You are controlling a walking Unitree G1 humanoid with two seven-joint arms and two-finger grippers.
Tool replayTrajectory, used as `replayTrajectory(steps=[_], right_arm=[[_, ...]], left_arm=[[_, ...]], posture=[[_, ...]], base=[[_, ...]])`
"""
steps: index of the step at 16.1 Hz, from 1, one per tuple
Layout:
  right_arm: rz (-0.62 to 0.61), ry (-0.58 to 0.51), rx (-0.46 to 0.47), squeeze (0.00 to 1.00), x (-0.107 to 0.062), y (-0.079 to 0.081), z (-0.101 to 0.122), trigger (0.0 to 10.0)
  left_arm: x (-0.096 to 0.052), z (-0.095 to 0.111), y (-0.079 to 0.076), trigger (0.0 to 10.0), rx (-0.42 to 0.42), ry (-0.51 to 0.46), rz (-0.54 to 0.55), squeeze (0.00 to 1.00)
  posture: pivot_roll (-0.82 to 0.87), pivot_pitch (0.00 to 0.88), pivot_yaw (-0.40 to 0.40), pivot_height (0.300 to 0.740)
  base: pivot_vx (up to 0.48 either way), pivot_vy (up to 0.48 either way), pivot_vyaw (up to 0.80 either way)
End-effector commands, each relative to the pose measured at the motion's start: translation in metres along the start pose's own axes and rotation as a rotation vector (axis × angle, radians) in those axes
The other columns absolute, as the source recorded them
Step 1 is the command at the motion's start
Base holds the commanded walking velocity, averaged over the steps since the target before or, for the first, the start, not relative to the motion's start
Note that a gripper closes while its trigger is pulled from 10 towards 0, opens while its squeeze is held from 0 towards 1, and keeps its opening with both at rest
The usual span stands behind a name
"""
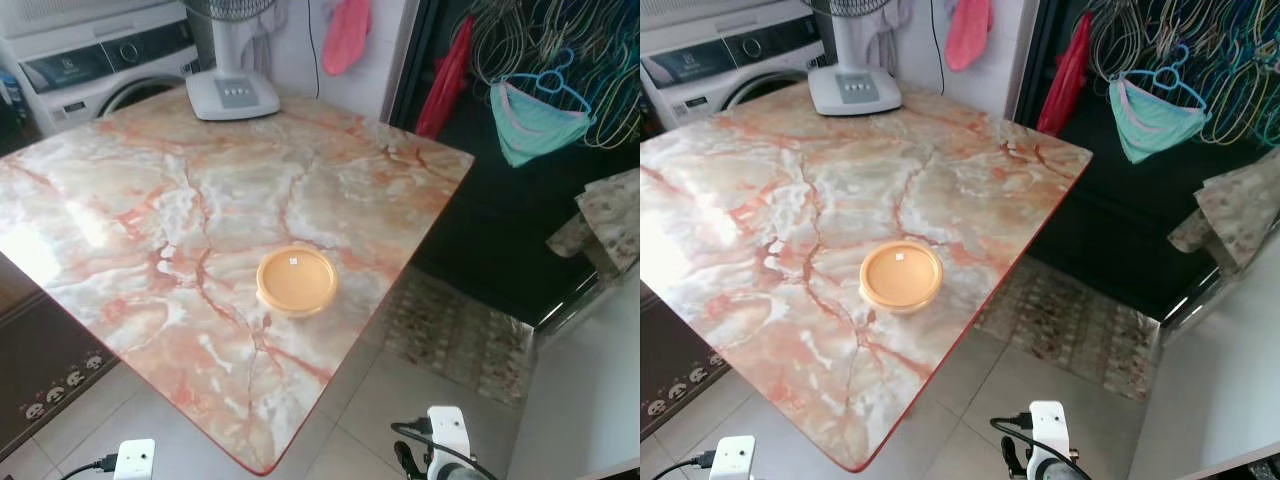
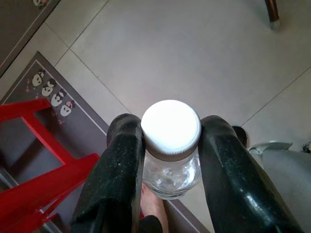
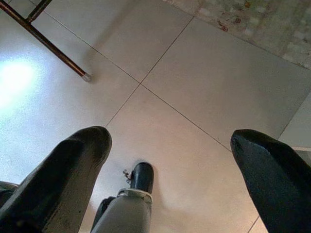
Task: Restocking fridge
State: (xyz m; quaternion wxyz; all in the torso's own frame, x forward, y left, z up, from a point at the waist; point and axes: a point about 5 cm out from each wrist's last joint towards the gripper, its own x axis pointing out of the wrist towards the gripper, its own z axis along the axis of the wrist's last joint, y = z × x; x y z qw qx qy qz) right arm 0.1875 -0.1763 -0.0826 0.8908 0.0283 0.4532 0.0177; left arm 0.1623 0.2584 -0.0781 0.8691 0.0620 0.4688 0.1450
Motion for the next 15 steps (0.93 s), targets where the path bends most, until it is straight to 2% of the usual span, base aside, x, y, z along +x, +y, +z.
replayTrajectory(steps=[1, 6, 15], right_arm=[[-0.011, 0.000, -0.005, 0.00, -0.0007, -0.0042, -0.0001, 10.0], [-0.013, -0.002, -0.002, 0.00, -0.0006, -0.0045, 0.0008, 10.0], [-0.011, -0.005, 0.000, 0.00, -0.0002, -0.0036, 0.0021, 10.0]], left_arm=[[-0.0001, -0.0004, -0.0026, 10.0, -0.011, 0.003, -0.003, 0.00], [0.0001, 0.0006, -0.0024, 10.0, -0.020, 0.002, -0.002, 0.00], [0.0003, 0.0013, -0.0020, 10.0, -0.027, 0.004, 0.000, 0.00]], posture=[[0.12, 0.000, -0.061, 0.740], [0.12, 0.000, -0.061, 0.740], [0.12, 0.000, -0.057, 0.740]], base=[[0.000, 0.000, 0.00], [0.000, 0.000, 0.00], [-0.279, 0.000, 0.00]])
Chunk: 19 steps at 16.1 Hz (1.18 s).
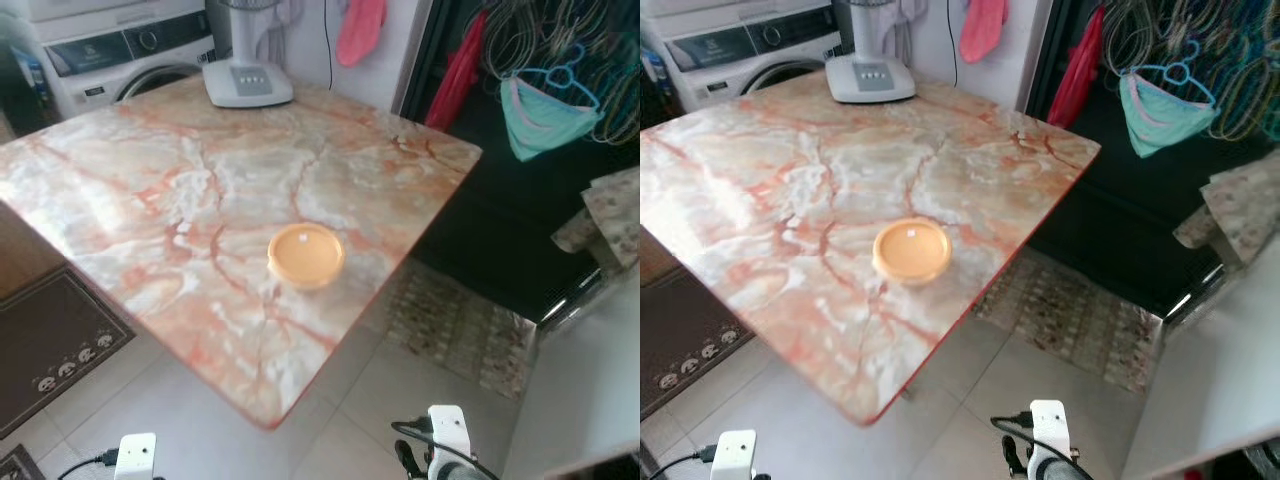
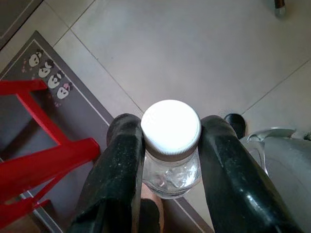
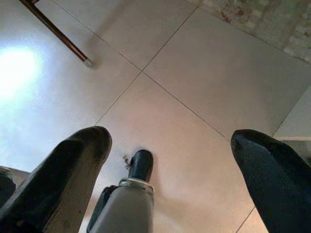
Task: Restocking fridge
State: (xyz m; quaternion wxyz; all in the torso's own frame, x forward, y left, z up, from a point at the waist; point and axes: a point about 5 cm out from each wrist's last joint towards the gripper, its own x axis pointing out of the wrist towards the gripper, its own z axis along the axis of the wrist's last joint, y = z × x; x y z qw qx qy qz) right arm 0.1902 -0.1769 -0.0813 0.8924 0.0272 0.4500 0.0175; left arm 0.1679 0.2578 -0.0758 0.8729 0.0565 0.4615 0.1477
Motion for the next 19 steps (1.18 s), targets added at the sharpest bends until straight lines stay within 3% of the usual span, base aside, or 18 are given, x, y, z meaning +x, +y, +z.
replayTrajectory(steps=[1, 5, 15, 19], right_arm=[[-0.010, 0.002, 0.002, 0.00, -0.0006, -0.0032, -0.0008, 10.0], [-0.009, 0.001, 0.000, 0.00, -0.0006, -0.0034, -0.0005, 10.0], [-0.011, 0.008, 0.006, 0.00, -0.0003, -0.0016, -0.0016, 10.0], [-0.009, 0.013, 0.007, 0.00, -0.0004, -0.0016, -0.0020, 10.0]], left_arm=[[-0.0007, -0.0046, -0.0008, 10.0, -0.012, 0.018, 0.002, 0.00], [-0.0006, -0.0045, -0.0007, 10.0, -0.006, 0.019, 0.005, 0.00], [-0.0006, -0.0045, 0.0011, 10.0, 0.003, 0.021, 0.014, 0.00], [-0.0006, -0.0046, 0.0010, 10.0, 0.007, 0.021, 0.014, 0.00]], posture=[[0.12, 0.000, -0.057, 0.740], [0.12, 0.000, -0.058, 0.740], [0.12, 0.000, -0.052, 0.740], [0.12, 0.000, -0.052, 0.740]], base=[[-0.296, 0.000, 0.00], [-0.293, 0.000, 0.00], [0.000, 0.000, 0.00], [0.000, 0.000, -0.80]])
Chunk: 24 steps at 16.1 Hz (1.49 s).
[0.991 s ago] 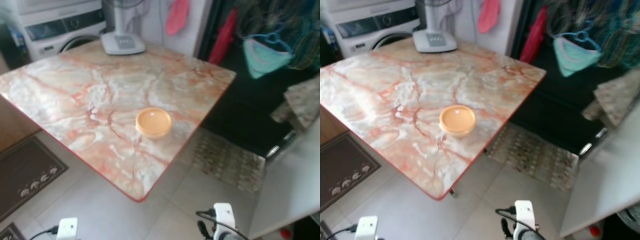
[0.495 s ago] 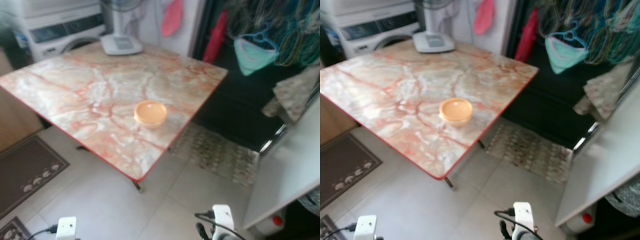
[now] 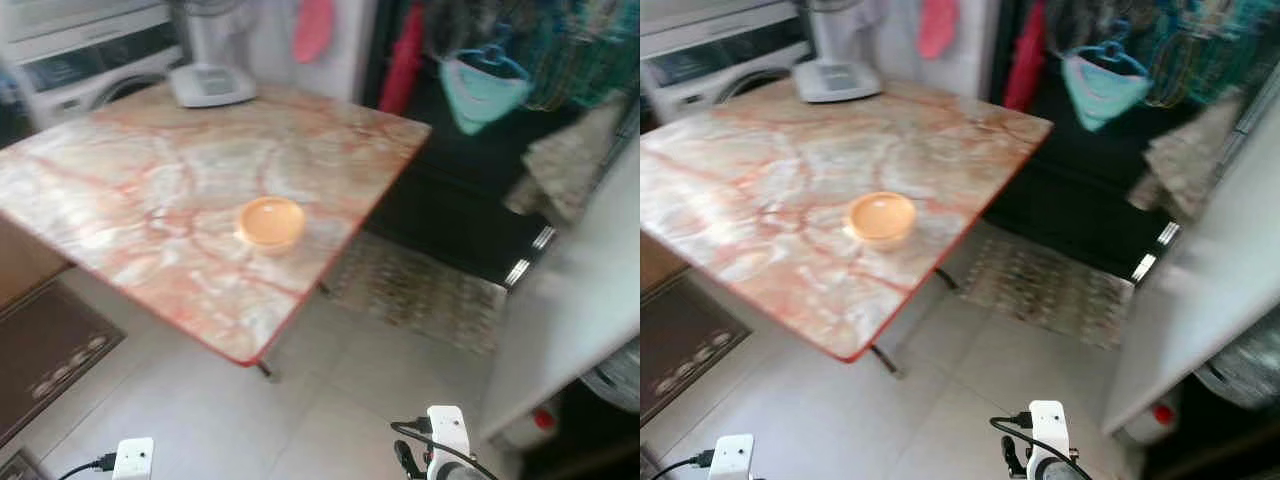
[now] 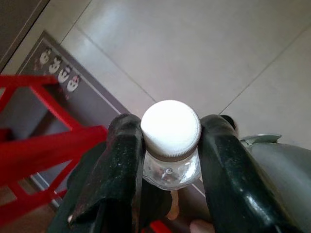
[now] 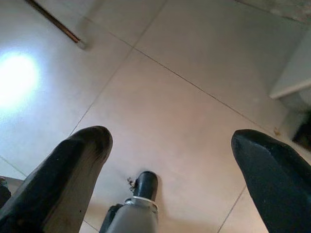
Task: Restocking fridge
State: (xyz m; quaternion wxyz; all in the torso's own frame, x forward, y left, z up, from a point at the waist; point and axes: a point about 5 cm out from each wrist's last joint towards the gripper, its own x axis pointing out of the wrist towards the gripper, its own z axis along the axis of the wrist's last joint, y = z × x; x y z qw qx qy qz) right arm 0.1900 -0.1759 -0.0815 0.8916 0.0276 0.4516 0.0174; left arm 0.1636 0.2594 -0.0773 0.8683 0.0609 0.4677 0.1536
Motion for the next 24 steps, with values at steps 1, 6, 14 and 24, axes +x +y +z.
replayTrajectory(steps=[1, 6, 14, 24], right_arm=[[-0.009, 0.011, 0.005, 0.00, -0.0006, -0.0030, -0.0018, 10.0], [-0.010, 0.013, -0.003, 0.00, -0.0008, -0.0046, -0.0014, 10.0], [-0.008, 0.014, -0.007, 0.00, -0.0006, -0.0041, -0.0012, 10.0], [-0.010, 0.006, 0.006, 0.00, -0.0007, -0.0042, -0.0007, 10.0]], left_arm=[[0.0000, -0.0004, -0.0013, 10.0, 0.003, 0.007, -0.002, 0.00], [0.0000, -0.0006, -0.0027, 10.0, 0.009, 0.011, -0.007, 0.00], [0.0002, -0.0003, -0.0022, 10.0, 0.045, 0.016, -0.009, 0.00], [0.0003, 0.0003, -0.0023, 10.0, 0.059, 0.014, -0.011, 0.00]], posture=[[0.12, 0.000, -0.052, 0.740], [0.12, 0.000, -0.058, 0.740], [0.12, 0.000, -0.057, 0.740], [0.12, 0.000, -0.059, 0.740]], base=[[0.000, 0.000, -0.80], [0.000, 0.000, -0.80], [0.000, -0.081, -0.80], [0.000, 0.000, -0.71]])
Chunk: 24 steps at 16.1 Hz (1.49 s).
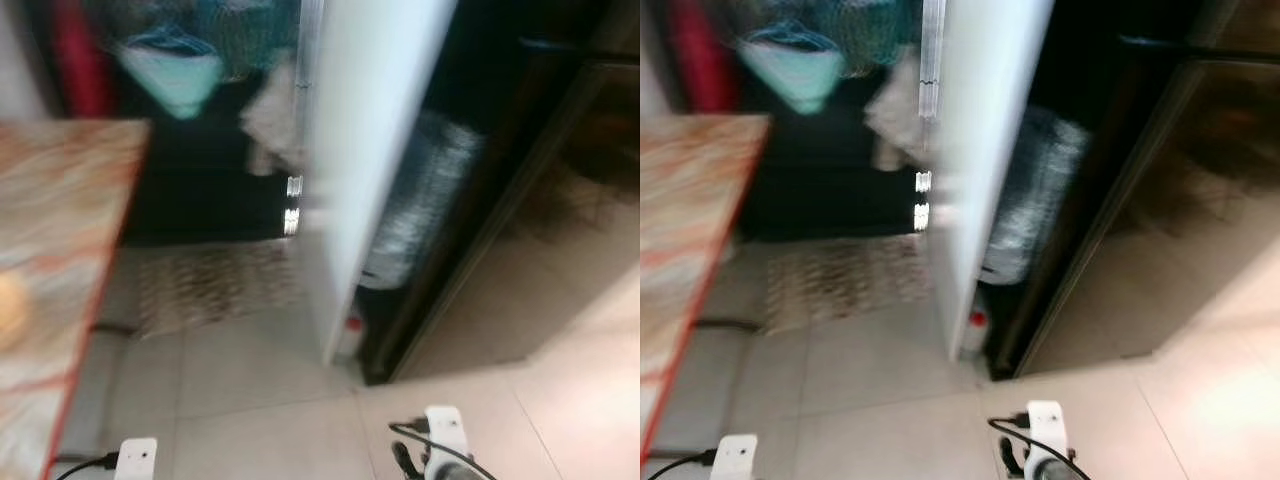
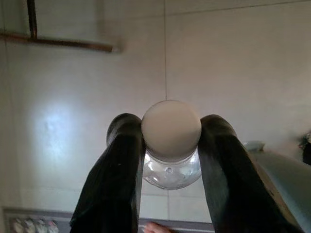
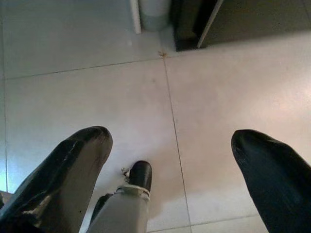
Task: Restocking fridge
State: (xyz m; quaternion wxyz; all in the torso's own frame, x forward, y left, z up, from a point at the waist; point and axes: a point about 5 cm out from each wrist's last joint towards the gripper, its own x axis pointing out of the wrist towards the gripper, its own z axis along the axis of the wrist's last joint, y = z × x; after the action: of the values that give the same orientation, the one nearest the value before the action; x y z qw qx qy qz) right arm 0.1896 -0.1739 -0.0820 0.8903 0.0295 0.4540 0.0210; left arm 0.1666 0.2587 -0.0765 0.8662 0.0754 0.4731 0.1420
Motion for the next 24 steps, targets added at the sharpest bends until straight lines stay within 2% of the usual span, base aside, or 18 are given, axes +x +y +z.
replayTrajectory(steps=[1, 4, 13, 24], right_arm=[[-0.016, -0.002, -0.003, 0.00, -0.0009, -0.0062, 0.0005, 10.0], [-0.017, -0.005, -0.001, 0.00, -0.0010, -0.0062, 0.0006, 10.0], [-0.016, -0.006, 0.001, 0.00, -0.0010, -0.0062, 0.0007, 10.0], [-0.020, -0.005, 0.000, 0.00, -0.0011, -0.0067, 0.0003, 10.0]], left_arm=[[-0.0004, -0.0025, -0.0014, 10.0, 0.025, 0.009, -0.005, 0.00], [-0.0003, -0.0022, -0.0014, 10.0, 0.034, 0.007, -0.005, 0.00], [-0.0003, -0.0023, -0.0015, 10.0, 0.037, 0.009, -0.005, 0.00], [-0.0005, -0.0030, -0.0023, 10.0, 0.012, 0.011, -0.014, 0.00]], posture=[[0.12, 0.000, -0.059, 0.740], [0.12, 0.000, -0.058, 0.740], [0.12, 0.000, -0.060, 0.740], [0.12, 0.000, -0.061, 0.740]], base=[[0.000, 0.000, 0.00], [0.000, 0.000, 0.00], [0.000, -0.266, 0.00], [0.000, 0.000, 0.00]])
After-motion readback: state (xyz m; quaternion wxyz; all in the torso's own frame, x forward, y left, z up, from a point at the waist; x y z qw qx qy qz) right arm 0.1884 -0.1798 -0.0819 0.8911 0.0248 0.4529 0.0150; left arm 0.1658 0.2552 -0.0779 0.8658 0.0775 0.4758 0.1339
